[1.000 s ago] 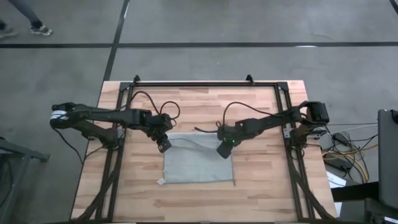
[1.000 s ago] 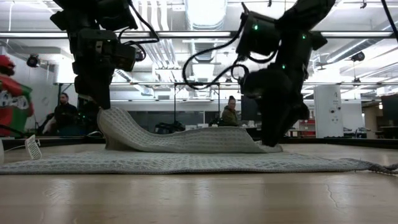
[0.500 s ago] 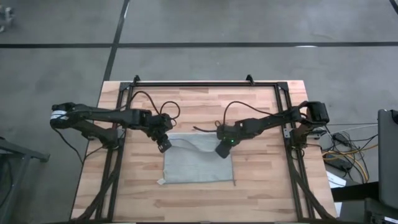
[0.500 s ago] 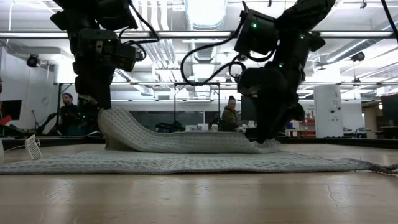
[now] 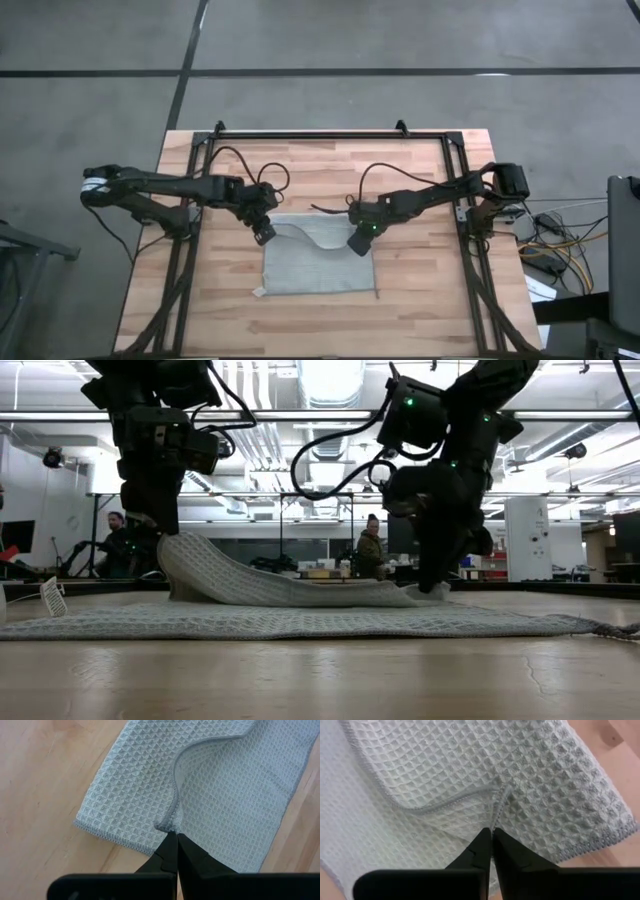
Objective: Fold microfiber towels
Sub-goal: Fold the microfiber cloth on the table
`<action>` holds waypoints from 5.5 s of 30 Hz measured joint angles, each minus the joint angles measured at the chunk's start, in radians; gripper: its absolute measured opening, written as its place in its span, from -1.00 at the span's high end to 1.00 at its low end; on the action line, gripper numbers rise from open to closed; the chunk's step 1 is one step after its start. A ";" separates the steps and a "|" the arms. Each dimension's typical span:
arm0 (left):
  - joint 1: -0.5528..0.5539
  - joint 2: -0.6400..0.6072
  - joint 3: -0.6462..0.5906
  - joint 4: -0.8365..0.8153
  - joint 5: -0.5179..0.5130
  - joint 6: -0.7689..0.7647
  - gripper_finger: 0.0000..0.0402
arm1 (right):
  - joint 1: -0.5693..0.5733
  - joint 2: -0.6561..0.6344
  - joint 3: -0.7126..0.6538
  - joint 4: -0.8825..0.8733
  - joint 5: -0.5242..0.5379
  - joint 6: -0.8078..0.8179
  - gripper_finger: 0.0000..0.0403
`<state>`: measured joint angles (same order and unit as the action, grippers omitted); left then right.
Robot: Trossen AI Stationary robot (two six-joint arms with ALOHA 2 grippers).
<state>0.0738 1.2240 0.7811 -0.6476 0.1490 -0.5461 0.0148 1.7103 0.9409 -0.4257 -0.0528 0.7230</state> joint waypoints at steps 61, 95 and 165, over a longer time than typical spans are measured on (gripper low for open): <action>-0.111 -0.064 -0.001 0.041 0.042 -0.022 1.00 | 0.165 -0.204 -0.002 -0.085 0.080 0.033 0.96; -0.248 0.006 -0.001 0.050 0.095 -0.134 1.00 | 0.257 -0.203 -0.003 -0.086 0.079 0.052 0.96; -0.336 0.006 -0.001 0.064 -0.021 -0.213 0.47 | 0.328 -0.203 -0.049 -0.002 0.044 0.177 0.90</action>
<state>-0.2626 1.2304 0.7799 -0.5835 0.1284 -0.7594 0.3424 1.5074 0.8921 -0.4278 -0.0086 0.8999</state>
